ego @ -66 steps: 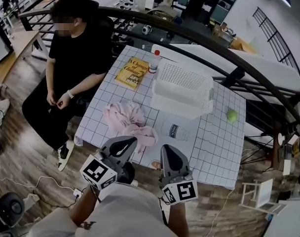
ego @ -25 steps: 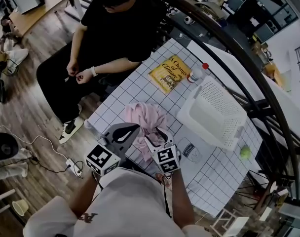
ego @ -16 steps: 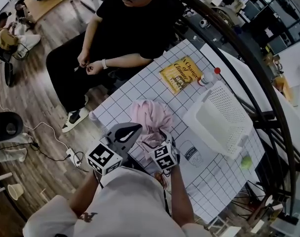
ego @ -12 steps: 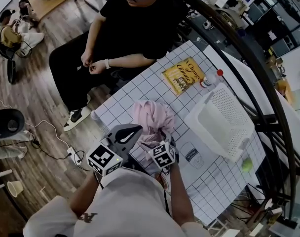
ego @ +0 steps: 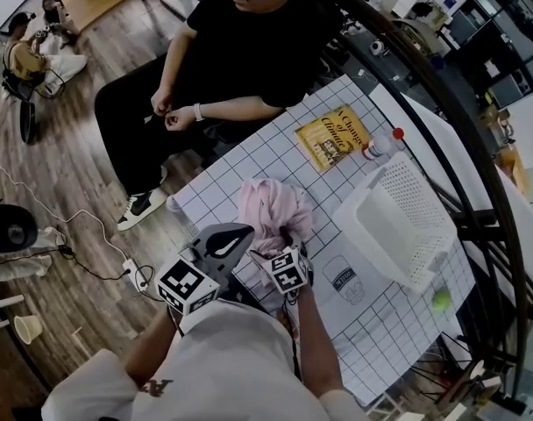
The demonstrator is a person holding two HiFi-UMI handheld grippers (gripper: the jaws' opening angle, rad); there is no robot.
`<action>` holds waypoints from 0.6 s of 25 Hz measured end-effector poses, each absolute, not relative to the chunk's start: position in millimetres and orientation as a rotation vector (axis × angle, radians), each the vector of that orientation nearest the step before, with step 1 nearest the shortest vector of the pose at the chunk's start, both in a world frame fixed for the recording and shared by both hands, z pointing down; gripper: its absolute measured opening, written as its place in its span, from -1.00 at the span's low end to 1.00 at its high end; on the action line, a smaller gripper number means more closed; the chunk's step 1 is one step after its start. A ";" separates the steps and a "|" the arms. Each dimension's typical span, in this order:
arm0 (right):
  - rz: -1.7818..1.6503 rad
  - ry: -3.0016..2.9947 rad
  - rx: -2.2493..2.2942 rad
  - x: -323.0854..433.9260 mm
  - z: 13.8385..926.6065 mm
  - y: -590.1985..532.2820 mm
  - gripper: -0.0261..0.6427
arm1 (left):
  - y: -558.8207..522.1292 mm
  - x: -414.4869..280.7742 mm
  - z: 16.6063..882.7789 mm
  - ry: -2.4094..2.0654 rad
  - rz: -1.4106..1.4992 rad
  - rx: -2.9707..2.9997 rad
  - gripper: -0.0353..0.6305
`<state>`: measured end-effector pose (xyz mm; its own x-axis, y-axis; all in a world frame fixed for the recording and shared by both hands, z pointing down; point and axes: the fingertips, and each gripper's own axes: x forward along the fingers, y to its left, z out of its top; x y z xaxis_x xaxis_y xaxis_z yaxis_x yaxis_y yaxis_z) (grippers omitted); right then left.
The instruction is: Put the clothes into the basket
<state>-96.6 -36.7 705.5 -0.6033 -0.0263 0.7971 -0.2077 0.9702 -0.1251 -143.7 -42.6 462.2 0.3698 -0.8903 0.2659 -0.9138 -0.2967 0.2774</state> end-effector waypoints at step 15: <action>0.504 -2.268 0.231 -92.1 685.5 -46.6 0.28 | -48.0 -136.7 462.7 -1.528 0.089 2.295 -0.88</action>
<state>-92.1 -46.6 685.5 -0.6751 -0.0067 0.7377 -0.3188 0.9044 -0.2835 -136.7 -48.0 462.7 0.4065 -0.8763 0.2587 -0.9004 -0.3363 0.2760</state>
